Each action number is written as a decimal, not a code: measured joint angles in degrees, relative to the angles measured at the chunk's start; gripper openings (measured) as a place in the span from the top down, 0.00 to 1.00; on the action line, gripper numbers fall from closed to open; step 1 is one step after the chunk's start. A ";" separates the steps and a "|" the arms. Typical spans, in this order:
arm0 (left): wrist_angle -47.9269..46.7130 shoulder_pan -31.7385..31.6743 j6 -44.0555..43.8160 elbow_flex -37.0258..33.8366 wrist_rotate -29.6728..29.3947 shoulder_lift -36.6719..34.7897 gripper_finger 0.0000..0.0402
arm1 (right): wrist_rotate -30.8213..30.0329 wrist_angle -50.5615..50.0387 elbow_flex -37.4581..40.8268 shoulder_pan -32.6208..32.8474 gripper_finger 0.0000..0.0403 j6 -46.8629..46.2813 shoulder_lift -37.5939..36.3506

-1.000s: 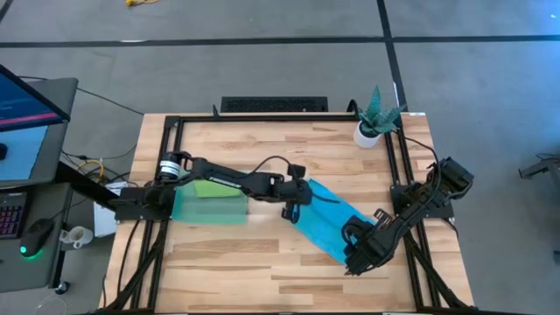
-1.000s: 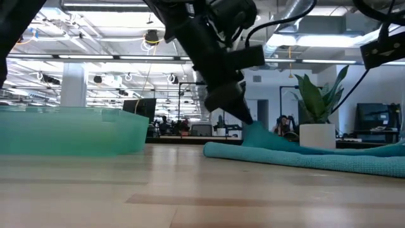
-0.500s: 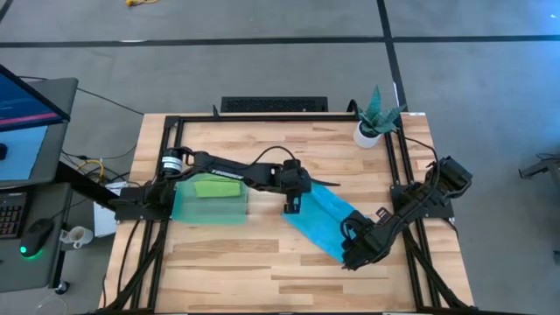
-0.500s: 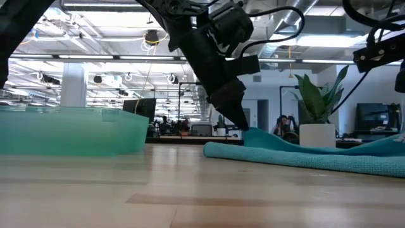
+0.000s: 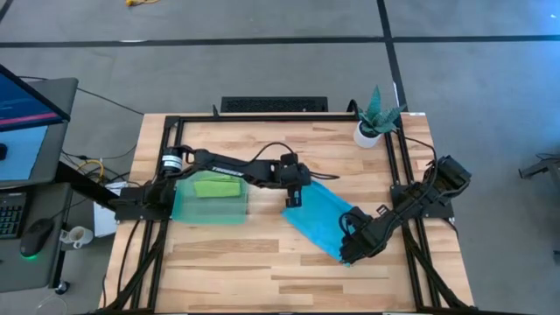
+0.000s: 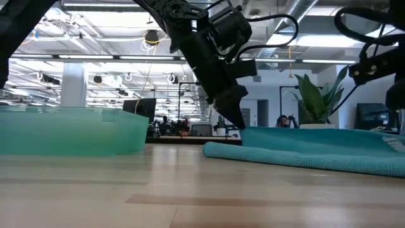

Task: Roll microfiber towels into tight, uniform cylinder then place into a basket
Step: Fold the blue towel

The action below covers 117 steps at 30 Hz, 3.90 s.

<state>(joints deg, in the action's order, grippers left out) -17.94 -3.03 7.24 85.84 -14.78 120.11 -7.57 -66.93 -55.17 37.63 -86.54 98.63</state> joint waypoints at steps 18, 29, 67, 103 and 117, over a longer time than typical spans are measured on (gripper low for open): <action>0.72 -1.48 -0.52 -0.02 5.50 0.00 1.00 | 0.08 -0.13 0.87 1.36 0.73 -0.46 0.00; 0.92 -2.09 2.97 -0.02 5.67 0.00 1.00 | 0.28 -0.09 0.87 1.36 0.62 -0.48 0.02; -0.26 6.10 -4.08 -0.32 12.19 -2.87 0.55 | -13.05 -7.31 -8.97 9.18 0.60 -0.46 -0.50; 9.20 3.91 10.66 -14.06 -23.76 -2.72 0.55 | -21.05 -0.18 -7.02 6.08 0.65 1.55 -0.46; 13.63 12.47 -10.09 -11.06 -2.81 -4.00 0.55 | -22.71 -0.63 -7.00 6.49 0.66 0.62 -0.44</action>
<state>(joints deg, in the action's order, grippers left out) -4.31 9.44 -2.85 74.79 -17.59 116.12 -30.28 -67.56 -62.17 44.12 -85.93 98.19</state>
